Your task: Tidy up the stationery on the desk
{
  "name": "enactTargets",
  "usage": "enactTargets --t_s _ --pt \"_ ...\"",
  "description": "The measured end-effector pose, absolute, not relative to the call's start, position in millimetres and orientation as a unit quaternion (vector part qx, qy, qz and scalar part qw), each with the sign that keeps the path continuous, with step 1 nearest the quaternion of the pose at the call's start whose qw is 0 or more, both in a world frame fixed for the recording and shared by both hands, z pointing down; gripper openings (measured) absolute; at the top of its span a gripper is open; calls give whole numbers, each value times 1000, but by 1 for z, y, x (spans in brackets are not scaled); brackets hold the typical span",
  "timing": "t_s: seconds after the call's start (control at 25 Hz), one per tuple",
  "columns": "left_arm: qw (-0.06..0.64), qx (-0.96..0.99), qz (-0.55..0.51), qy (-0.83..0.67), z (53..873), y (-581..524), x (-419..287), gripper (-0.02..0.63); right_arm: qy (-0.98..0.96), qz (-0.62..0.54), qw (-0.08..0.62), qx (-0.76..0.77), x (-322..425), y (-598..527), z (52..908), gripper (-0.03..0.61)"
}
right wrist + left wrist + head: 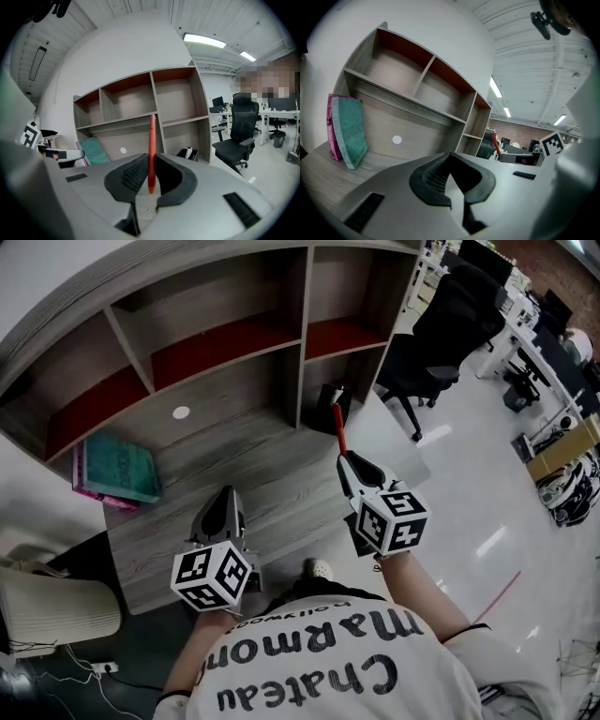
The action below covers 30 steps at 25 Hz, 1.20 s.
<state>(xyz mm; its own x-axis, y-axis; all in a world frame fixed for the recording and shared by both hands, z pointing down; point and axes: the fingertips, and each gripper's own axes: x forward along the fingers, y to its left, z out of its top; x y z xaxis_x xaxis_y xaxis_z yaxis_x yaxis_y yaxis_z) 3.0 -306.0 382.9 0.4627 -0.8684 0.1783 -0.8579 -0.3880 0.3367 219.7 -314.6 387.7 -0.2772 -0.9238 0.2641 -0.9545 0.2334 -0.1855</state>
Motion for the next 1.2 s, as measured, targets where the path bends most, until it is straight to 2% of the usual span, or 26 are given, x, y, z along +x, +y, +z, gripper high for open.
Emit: enactTargets --t_s 0.68,0.96,1.2 --pt "211 781 -14 -588 404 -376 46 11 -795 224 67 560 298 -429 432 55" --pt "217 772 -8 -597 414 -387 58 11 -797 235 142 537 315 -448 469 55" --pt "225 760 -6 -610 422 -393 54 11 -794 236 256 498 327 -457 500 55"
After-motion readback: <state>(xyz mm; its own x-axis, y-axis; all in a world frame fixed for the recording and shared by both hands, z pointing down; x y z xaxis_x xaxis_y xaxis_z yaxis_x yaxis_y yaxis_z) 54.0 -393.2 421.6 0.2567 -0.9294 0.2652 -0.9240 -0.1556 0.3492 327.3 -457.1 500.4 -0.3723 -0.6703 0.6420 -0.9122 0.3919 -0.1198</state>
